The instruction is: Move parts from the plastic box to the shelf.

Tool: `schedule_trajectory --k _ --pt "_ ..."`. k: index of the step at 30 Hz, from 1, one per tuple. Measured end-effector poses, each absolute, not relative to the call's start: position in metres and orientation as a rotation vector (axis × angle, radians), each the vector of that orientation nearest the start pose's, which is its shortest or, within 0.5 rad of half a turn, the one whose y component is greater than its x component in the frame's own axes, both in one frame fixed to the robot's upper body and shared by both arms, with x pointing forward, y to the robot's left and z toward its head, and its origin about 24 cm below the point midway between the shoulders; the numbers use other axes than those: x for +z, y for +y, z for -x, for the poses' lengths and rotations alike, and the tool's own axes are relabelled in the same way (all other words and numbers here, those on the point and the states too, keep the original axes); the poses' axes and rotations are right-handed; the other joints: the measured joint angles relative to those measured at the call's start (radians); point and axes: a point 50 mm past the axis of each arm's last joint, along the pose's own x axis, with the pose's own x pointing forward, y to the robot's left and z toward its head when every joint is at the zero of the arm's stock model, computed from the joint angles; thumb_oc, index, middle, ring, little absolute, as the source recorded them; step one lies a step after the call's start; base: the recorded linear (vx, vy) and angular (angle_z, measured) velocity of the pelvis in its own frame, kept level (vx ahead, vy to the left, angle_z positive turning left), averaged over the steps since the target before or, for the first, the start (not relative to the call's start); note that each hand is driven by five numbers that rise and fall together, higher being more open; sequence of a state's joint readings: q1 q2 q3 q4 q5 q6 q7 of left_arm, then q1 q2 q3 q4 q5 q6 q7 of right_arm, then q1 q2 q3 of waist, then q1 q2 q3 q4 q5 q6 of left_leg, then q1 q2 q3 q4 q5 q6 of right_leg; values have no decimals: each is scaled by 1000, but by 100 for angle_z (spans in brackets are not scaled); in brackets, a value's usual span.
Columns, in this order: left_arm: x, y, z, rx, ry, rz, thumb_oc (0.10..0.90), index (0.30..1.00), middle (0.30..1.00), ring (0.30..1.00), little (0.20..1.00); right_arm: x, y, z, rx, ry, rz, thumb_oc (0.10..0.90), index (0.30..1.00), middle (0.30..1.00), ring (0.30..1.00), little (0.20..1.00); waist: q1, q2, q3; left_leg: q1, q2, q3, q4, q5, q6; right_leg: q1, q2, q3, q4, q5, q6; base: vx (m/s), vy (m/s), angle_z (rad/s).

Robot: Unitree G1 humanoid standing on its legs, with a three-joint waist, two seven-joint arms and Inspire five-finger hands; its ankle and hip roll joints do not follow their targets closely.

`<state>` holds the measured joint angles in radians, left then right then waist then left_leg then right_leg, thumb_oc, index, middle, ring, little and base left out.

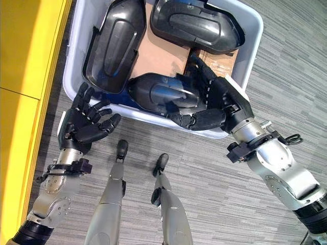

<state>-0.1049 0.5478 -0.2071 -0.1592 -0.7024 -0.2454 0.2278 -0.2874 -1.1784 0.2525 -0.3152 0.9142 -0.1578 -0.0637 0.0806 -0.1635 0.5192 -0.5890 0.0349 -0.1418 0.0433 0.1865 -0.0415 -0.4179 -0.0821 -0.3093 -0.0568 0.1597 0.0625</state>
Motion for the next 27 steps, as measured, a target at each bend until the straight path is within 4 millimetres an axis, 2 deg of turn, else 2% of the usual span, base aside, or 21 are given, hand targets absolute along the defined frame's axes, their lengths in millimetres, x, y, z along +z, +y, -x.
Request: schedule_trajectory --k 4,8,10,14,15,17,18,19,23,26,27 --pt "123 194 -261 -52 -317 231 900 1000 1000 1000 1000 233 -211 -260 416 -426 366 900 1000 1000 1000 1000 1 0 0 0 1 -1 7 0 -1 0 0 1 8 0 0 0 0 0" --pt "123 193 -261 -70 -318 230 900 1000 1000 1000 1000 258 -197 -267 431 -554 491 900 1000 1000 1000 1000 4 -2 -1 0 2 -3 10 0 -1 0 1 0 14 0 0 0 0 0" --pt "123 191 -262 -81 -320 232 900 1000 1000 1000 1000 272 -192 -280 405 -616 613 900 1000 1000 1000 1000 9 -2 -2 -1 2 -6 10 0 -1 0 1 -2 14 0 0 4 -11 2" --pt "122 188 -261 -106 -314 231 900 1000 1000 1000 1000 287 -194 -280 338 -700 784 900 1000 1000 1000 1000 32 -3 -2 -3 0 -10 9 0 -1 0 1 2 14 -1 1 7 -19 4" --pt "122 189 -261 -106 -315 230 900 1000 1000 1000 1000 294 -190 -280 339 -730 929 900 1000 1000 1000 1000 32 -3 -2 -4 0 -13 9 1 -1 1 1 4 14 -2 2 19 -30 10" --pt "121 187 -260 -124 -312 230 900 1000 1000 1000 1000 291 -188 -282 347 -726 1024 900 1000 1000 1000 1000 35 -3 -2 -4 -2 -25 11 1 -3 8 2 7 14 -6 3 20 -26 10" --pt "123 187 -261 -132 -322 227 900 1000 1000 1000 1000 302 -185 -292 357 -714 1341 900 1000 1000 1000 1000 38 -4 -3 -9 0 -24 21 0 -5 7 5 8 13 -6 3 12 -13 7" --pt "122 186 -260 -145 -320 228 900 1000 1000 1000 1000 304 -188 -294 343 -710 1507 900 1000 1000 1000 1000 47 -20 -13 -12 3 -33 21 1 -7 7 10 3 14 -8 2 7 -10 7" --pt "121 184 -260 -156 -315 226 900 1000 1000 1000 1000 314 -181 -292 338 -775 1685 900 1000 1000 1000 1000 58 -25 -17 -16 -1 -35 21 2 -8 4 5 2 16 -9 3 2 -5 4" --pt "120 186 -260 -153 -313 221 900 1000 1000 1000 1000 305 -173 -298 405 -774 1865 900 1000 1000 1000 1000 60 -34 -23 -19 -2 -40 21 1 -9 1 4 -2 21 -14 4 0 -7 1" --pt "120 187 -260 -151 -313 218 900 1000 1000 1000 1000 303 -167 -301 455 -764 1995 900 1000 1000 1000 1000 60 -35 -24 -20 -1 -36 21 1 -9 -3 5 0 22 -14 5 0 0 0"
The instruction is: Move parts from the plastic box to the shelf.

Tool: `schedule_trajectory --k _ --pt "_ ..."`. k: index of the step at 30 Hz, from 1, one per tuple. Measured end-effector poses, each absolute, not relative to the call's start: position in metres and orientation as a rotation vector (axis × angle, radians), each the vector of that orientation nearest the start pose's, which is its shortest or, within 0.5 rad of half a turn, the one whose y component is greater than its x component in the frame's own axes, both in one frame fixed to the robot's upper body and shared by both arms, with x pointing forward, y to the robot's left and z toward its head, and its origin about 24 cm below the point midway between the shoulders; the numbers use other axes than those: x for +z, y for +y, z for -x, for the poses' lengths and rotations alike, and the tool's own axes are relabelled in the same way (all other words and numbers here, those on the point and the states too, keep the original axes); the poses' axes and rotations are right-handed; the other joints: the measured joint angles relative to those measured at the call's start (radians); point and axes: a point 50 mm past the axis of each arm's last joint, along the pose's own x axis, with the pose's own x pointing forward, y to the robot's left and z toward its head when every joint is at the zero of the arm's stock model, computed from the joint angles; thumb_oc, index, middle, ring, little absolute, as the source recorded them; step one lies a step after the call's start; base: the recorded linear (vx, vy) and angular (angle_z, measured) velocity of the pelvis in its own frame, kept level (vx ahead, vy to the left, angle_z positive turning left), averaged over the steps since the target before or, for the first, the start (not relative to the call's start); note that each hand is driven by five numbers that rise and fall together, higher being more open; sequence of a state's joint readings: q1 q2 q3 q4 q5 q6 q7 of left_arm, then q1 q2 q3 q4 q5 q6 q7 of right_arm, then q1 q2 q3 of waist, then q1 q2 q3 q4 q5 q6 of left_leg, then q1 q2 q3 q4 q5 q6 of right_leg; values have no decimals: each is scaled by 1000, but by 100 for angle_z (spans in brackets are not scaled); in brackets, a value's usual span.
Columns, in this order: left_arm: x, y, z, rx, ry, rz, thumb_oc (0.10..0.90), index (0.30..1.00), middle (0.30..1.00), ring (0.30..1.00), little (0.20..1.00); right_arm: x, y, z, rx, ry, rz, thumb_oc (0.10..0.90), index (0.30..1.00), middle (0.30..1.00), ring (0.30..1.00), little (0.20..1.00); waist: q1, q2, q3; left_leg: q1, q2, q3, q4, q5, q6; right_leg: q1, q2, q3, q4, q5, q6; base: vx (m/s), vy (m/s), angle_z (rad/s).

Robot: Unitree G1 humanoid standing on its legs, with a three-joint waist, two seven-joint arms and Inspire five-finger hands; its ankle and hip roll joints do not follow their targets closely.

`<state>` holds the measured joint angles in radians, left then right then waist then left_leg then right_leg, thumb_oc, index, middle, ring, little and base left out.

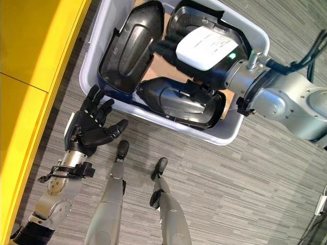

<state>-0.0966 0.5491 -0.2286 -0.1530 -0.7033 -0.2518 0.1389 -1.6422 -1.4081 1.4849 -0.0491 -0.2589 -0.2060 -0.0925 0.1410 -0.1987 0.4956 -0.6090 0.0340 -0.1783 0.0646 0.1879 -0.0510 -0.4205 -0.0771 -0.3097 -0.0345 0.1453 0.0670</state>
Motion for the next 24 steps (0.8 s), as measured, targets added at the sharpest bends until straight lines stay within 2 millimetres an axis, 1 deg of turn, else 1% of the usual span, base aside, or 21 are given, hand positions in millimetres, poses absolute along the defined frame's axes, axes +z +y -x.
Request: schedule_trajectory --k 1,2,3,4,5,7,11,15,19,24 --pt "121 186 -260 -157 -317 214 900 1000 1000 1000 1000 298 -165 -303 501 -751 2098 900 1000 1000 1000 1000 2 0 0 -2 1 -3 0 1 -1 -1 1 -1 1 -1 1 0 -18 4" --pt "121 187 -260 -162 -316 203 900 1000 1000 1000 1000 291 -165 -304 527 -745 2154 900 1000 1000 1000 1000 4 -9 -5 -4 1 -10 0 -1 -3 -3 2 -4 7 -7 4 0 -15 10" --pt "120 189 -259 -168 -309 181 900 1000 1000 1000 1000 281 -164 -306 554 -746 2199 900 1000 1000 1000 1000 9 -24 -12 -7 1 -14 0 -2 -5 -11 2 -6 20 -18 0 1 -15 11" --pt "120 190 -260 -170 -308 177 900 1000 1000 1000 1000 277 -164 -306 572 -738 2230 900 1000 1000 1000 1000 13 -28 -16 -9 2 -16 0 -2 -5 -15 1 -6 26 -23 0 4 -15 9" --pt "121 189 -260 -170 -310 180 900 1000 1000 1000 1000 275 -165 -306 576 -733 2259 900 1000 1000 1000 1000 17 -28 -16 -9 1 -18 0 -2 -5 -15 0 -3 30 -25 3 3 -9 4" --pt "120 189 -260 -169 -311 181 900 1000 1000 1000 1000 280 -164 -307 553 -738 2325 900 1000 1000 1000 1000 26 -28 -16 -9 0 -17 0 -2 -5 -17 -1 -1 34 -26 4 0 0 0" --pt "118 191 -261 -159 -304 180 900 1000 1000 1000 1000 282 -165 -307 548 -721 2350 900 1000 1000 1000 1000 27 -27 -16 -9 1 -17 4 -1 -5 -17 0 0 37 -26 4 0 0 0" --pt "117 190 -261 -159 -302 184 900 1000 1000 1000 1000 268 -169 -308 606 -662 2346 900 1000 1000 1000 1000 26 -28 -16 -10 2 -18 5 -1 -5 -18 0 0 38 -26 4 0 0 0" --pt "118 190 -261 -156 -308 188 900 1000 1000 1000 1000 262 -177 -308 622 -617 2343 900 1000 1000 1000 1000 25 -29 -16 -17 2 -18 6 -1 -5 -25 0 0 38 -26 4 0 0 0" --pt "117 190 -260 -153 -311 193 900 1000 1000 1000 1000 264 -193 -302 597 -563 2357 900 1000 1000 1000 1000 24 -29 -16 -17 1 -18 6 -1 -5 -25 0 1 38 -26 4 0 0 0"
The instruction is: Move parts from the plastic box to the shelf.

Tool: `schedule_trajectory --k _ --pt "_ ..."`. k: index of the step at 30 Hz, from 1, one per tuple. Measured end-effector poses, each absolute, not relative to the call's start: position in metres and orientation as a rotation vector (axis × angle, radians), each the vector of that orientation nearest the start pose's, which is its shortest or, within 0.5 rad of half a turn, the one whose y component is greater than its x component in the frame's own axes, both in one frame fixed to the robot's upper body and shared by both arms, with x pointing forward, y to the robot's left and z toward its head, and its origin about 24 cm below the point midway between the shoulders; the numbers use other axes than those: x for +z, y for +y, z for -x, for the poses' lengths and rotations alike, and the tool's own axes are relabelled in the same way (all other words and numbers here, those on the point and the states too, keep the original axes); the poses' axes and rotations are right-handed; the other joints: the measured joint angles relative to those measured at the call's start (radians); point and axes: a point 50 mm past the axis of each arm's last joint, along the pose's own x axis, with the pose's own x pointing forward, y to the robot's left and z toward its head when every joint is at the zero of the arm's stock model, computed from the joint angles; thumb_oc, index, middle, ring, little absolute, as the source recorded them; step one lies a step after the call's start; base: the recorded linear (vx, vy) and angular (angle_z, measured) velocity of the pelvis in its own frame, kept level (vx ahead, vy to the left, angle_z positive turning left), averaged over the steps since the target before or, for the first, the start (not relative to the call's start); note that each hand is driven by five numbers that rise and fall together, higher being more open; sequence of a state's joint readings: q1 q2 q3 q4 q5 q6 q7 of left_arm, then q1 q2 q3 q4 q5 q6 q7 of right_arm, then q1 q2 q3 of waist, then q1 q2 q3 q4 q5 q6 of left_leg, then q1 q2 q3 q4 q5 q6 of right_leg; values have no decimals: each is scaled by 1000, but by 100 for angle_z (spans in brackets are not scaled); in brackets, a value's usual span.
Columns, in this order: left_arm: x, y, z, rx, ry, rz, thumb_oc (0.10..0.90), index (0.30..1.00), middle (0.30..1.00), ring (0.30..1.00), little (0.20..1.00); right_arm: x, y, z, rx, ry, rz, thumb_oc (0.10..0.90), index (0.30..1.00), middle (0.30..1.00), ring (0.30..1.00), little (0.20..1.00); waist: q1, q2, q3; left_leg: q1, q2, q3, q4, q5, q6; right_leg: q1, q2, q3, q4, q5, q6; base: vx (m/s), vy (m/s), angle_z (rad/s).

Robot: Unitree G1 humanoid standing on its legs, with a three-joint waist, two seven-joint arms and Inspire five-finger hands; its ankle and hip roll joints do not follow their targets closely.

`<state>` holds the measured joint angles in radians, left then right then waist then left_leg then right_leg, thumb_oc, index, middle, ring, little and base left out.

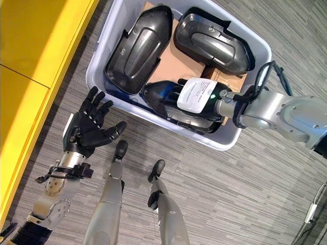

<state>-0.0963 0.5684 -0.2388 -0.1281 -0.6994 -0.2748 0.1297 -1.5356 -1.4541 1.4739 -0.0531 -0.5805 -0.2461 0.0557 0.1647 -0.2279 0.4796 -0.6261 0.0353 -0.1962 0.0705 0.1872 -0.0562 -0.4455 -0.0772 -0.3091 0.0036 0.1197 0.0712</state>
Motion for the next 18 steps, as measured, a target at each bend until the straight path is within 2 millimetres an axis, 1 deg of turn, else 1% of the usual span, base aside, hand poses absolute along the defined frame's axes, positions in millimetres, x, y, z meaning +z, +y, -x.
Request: schedule_trajectory --k 6,10,14,18 --pt "118 192 -260 -137 -315 189 900 1000 1000 1000 1000 267 -202 -297 580 -535 2364 900 1000 1000 1000 1000 -6 0 0 0 1 0 1 0 0 0 1 0 0 0 0 0 0 0" --pt "117 195 -259 -119 -318 191 900 1000 1000 1000 1000 265 -201 -295 592 -542 2359 900 1000 1000 1000 1000 -23 0 0 0 0 0 2 0 0 0 0 0 1 0 0 0 0 0" --pt "117 197 -258 -112 -317 190 900 1000 1000 1000 1000 265 -210 -290 582 -519 2361 900 1000 1000 1000 1000 -27 0 0 0 1 1 4 0 0 -1 0 2 3 0 0 0 0 0" --pt "117 198 -258 -106 -319 191 900 1000 1000 1000 1000 259 -214 -289 598 -495 2351 900 1000 1000 1000 1000 -31 2 -1 0 1 3 7 0 0 -3 0 4 8 0 0 0 0 0"
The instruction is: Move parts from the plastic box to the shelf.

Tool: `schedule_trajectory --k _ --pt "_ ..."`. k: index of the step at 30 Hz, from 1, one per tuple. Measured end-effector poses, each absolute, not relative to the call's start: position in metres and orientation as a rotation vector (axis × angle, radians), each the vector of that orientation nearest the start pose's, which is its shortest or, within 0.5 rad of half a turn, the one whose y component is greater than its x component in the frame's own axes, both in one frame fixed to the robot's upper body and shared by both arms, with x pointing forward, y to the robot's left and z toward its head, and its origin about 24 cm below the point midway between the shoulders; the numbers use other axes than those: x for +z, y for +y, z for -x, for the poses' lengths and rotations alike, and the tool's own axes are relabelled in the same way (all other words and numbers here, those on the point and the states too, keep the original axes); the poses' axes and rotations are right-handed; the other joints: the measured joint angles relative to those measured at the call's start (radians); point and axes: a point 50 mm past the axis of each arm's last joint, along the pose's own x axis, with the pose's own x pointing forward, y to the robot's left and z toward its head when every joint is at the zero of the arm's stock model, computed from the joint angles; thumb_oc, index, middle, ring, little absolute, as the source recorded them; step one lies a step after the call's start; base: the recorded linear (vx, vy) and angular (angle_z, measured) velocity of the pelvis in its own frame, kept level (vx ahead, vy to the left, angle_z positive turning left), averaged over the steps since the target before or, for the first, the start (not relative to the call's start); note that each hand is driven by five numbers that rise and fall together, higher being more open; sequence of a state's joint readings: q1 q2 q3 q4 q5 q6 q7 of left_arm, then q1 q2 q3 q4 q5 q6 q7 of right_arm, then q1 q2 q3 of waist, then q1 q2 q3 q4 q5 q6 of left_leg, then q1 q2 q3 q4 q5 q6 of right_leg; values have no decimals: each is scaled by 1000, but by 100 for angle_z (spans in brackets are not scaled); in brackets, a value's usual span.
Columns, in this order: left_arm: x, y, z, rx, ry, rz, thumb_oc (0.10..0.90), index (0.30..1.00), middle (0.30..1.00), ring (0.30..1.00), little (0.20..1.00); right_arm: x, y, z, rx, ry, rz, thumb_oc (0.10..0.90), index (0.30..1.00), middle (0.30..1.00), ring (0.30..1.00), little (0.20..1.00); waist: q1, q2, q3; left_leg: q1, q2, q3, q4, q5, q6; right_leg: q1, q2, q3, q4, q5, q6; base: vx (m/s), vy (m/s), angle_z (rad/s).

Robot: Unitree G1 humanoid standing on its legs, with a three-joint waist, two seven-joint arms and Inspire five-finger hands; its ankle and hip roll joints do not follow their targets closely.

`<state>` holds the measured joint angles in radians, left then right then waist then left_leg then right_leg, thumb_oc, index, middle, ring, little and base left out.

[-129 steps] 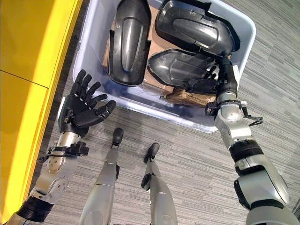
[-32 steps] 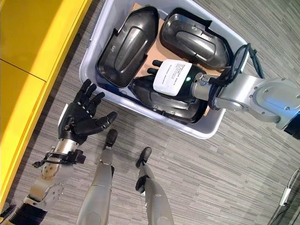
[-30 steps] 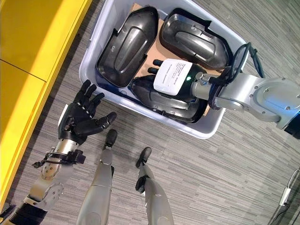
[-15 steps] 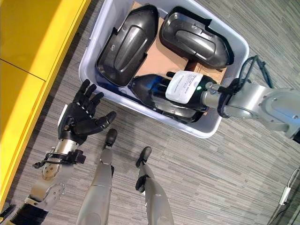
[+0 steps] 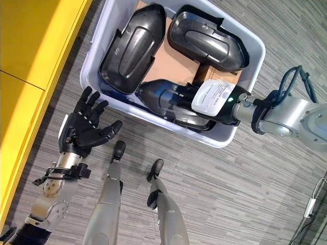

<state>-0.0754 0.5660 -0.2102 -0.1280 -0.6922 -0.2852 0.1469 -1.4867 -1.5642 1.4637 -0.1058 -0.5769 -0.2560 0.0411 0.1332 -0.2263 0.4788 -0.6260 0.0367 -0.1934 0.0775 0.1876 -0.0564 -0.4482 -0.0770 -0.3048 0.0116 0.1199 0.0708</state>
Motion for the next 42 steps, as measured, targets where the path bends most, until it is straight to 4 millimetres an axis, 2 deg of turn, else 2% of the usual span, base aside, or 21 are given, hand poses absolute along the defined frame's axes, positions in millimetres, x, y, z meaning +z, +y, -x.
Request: schedule_trajectory --k 4,14,19,29,42 --pt "117 199 -258 -102 -318 185 900 1000 1000 1000 1000 252 -214 -288 625 -482 2339 900 1000 1000 1000 1000 -7 2 -1 0 1 2 1 0 0 -8 -2 2 15 -5 -2 -3 -5 -1" --pt "118 204 -257 -87 -324 176 900 1000 1000 1000 1000 251 -216 -288 624 -469 2330 900 1000 1000 1000 1000 -18 2 -1 -3 8 5 1 4 -4 -39 -4 8 73 -32 -5 -16 -19 -1" --pt "122 208 -258 -93 -328 138 900 1000 1000 1000 1000 252 -216 -288 622 -473 2328 900 1000 1000 1000 1000 -17 2 -1 -8 12 10 2 9 -11 -94 -14 20 175 -79 -18 -49 -22 -3" --pt "124 209 -258 -91 -350 141 900 1000 1000 1000 1000 256 -220 -291 588 -465 2331 900 1000 1000 1000 1000 -22 2 -1 -25 16 29 4 16 -17 -161 -22 45 262 -108 -30 -34 -30 -4" --pt "128 208 -259 -102 -371 136 900 1000 1000 1000 1000 255 -223 -297 560 -473 2375 900 1000 1000 1000 1000 -21 2 -1 -62 26 24 7 26 -30 -235 -22 46 351 -144 -48 -6 -38 0"
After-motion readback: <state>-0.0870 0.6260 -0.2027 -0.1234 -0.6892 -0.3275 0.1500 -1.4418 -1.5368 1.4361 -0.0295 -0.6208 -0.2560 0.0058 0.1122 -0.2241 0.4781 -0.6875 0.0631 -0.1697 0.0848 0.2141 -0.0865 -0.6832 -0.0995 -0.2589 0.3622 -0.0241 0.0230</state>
